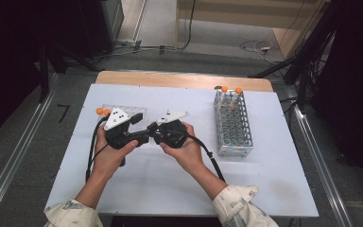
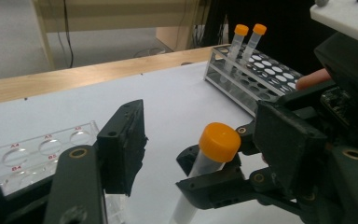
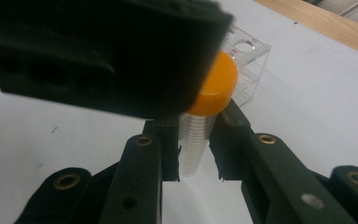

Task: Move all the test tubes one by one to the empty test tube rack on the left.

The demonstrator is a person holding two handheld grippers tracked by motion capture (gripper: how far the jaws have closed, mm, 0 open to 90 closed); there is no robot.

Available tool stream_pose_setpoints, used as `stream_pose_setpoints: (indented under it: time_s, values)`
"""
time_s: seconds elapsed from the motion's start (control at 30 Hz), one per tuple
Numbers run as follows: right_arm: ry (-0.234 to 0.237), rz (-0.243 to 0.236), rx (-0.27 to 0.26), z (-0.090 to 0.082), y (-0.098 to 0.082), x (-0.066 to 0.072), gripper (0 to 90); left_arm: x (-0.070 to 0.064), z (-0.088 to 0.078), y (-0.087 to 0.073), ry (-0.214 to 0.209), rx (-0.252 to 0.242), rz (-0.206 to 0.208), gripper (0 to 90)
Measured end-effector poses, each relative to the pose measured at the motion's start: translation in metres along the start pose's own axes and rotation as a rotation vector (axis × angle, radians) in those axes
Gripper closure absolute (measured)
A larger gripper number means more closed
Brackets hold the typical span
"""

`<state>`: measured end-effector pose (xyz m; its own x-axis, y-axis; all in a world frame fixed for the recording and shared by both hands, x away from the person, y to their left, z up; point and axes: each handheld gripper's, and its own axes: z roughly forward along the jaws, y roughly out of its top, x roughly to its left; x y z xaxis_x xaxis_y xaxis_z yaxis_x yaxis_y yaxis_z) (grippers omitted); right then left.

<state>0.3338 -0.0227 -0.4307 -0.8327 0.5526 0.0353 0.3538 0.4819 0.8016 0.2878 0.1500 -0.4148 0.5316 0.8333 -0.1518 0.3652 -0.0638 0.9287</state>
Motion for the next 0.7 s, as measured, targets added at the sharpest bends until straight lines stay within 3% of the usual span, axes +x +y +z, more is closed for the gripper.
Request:
stream_pose_setpoints:
  time_s: [0.23,0.43,0.7]
  values:
    - [0.011,-0.005,-0.004,0.0012,0.0017,0.0046,71.9,-0.0002,0.0029,-0.0032,0.01,0.025,0.039,52.0]
    - [0.015,0.0,0.004,0.0025,0.0015,0.0049,71.9,-0.0005,0.0033,-0.0041,-0.013,0.034,0.046,63.5]
    - [0.015,0.0,0.007,0.0023,0.0023,0.005,71.9,-0.0019,0.0057,-0.0065,-0.025,0.046,0.054,65.8]
